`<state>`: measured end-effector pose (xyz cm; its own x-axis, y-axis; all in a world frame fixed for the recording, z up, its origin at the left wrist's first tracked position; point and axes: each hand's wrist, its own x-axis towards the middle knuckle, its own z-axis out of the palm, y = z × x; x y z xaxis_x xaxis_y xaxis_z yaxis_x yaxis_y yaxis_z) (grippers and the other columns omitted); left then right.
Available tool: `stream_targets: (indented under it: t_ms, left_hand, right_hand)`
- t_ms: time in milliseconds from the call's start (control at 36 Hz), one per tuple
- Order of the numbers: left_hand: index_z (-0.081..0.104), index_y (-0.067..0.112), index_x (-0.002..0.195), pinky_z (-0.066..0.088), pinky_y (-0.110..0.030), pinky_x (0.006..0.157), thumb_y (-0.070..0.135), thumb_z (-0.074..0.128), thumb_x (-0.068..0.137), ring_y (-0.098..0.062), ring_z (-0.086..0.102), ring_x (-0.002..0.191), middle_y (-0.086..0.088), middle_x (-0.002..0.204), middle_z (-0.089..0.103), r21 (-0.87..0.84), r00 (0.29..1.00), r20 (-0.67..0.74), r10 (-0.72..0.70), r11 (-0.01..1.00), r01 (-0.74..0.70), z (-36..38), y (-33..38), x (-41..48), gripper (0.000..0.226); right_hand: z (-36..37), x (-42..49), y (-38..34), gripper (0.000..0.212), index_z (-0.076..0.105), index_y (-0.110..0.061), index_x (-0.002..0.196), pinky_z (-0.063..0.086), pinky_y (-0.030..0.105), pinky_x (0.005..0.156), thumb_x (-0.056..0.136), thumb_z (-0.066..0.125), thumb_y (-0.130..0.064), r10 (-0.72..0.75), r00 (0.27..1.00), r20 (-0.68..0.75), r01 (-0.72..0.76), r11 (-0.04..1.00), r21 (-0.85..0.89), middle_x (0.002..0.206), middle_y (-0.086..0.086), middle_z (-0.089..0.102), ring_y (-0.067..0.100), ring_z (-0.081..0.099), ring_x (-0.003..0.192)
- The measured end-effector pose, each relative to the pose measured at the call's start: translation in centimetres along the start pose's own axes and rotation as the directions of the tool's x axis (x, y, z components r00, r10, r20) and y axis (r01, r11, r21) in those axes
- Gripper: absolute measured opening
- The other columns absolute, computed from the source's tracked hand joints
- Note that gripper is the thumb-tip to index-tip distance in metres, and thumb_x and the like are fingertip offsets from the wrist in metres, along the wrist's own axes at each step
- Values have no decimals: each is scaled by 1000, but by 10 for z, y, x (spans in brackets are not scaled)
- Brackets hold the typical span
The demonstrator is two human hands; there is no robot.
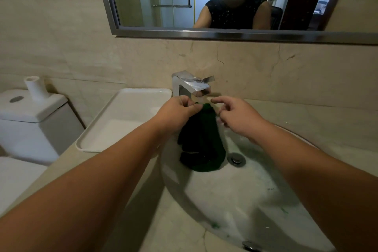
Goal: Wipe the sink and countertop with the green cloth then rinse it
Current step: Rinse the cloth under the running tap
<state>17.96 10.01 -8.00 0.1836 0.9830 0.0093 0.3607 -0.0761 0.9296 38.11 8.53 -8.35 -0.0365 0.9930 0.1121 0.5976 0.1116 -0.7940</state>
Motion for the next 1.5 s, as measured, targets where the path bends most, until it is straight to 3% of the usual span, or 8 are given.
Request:
stream_targets:
  t_ms: [83, 194, 417, 583, 722, 972, 1333, 1500]
  left_hand:
    - [67, 3, 94, 50, -38, 75, 37, 74, 97, -23, 63, 79, -7, 81, 64, -59, 1000, -5, -3, 998, 3, 2, -1, 0, 34]
    - [72, 10, 96, 61, -41, 78, 24, 73, 99, -23, 72, 81, -6, 83, 74, -229, 995, 80, -52, 971, 69, 4, 1, 0, 15]
    - [74, 13, 89, 56, -44, 89, 13, 66, 102, -26, 69, 88, -11, 92, 75, -319, 965, 255, -54, 938, 136, -1, 6, -3, 15]
    - [75, 2, 105, 60, -47, 96, 16, 73, 98, -30, 73, 94, -21, 103, 75, -74, 973, 224, -47, 995, 65, -11, 3, -2, 16]
    - [74, 12, 102, 62, -48, 94, 13, 87, 82, -33, 75, 99, -14, 102, 77, 230, 963, 257, -79, 973, 18, -19, 0, 1, 23]
    - [73, 19, 117, 51, -31, 75, 32, 71, 98, -20, 64, 93, -1, 100, 68, 657, 970, 234, -62, 746, -110, -13, -1, 9, 23]
    - [64, 8, 79, 60, -53, 82, 39, 81, 77, -28, 65, 82, -13, 83, 65, 7, 1000, -22, -14, 1000, 14, -3, 16, 5, 36]
    - [68, 2, 93, 62, -58, 90, 29, 80, 81, -42, 75, 98, -23, 100, 76, -59, 985, -117, -127, 991, 121, -10, 9, 2, 32]
  right_hand:
    - [3, -5, -4, 22, 70, -29, 112, 51, 33, 62, 92, 66, -37, 6, 998, -64, -10, 998, -59, 87, -6, 66, 17, 63, 72]
    - [12, -11, -11, 52, 73, -28, 106, 61, 40, 75, 80, 67, -72, 77, 991, 109, -79, 997, 12, 95, -8, 75, 14, 72, 85]
    - [22, -6, -3, 63, 63, -33, 122, 60, 44, 94, 67, 90, -50, 61, 977, 207, -112, 963, 245, 111, -1, 77, 18, 76, 100]
    - [15, -3, -7, 11, 76, -28, 90, 59, 33, 79, 84, 85, -31, 58, 942, 331, -102, 988, 119, 85, -6, 79, 15, 76, 88]
    - [-1, 6, -9, 32, 58, -17, 74, 35, 32, 59, 78, 87, -31, 25, 989, 144, -5, 991, -136, 69, 2, 59, 18, 54, 66]
    - [-53, 5, 0, 29, 63, -21, 95, 54, 45, 68, 84, 81, -41, -22, 999, 24, 29, 938, -347, 88, 9, 67, 27, 65, 81]
    - [-116, -12, -7, 38, 68, -19, 84, 48, 37, 60, 86, 74, -56, -141, 959, -246, -2, 865, -502, 76, 5, 66, 24, 62, 72]
    - [-91, -12, -8, 31, 67, -18, 89, 42, 33, 59, 89, 75, -48, -1, 998, -70, -42, 795, -605, 70, 3, 62, 28, 65, 73]
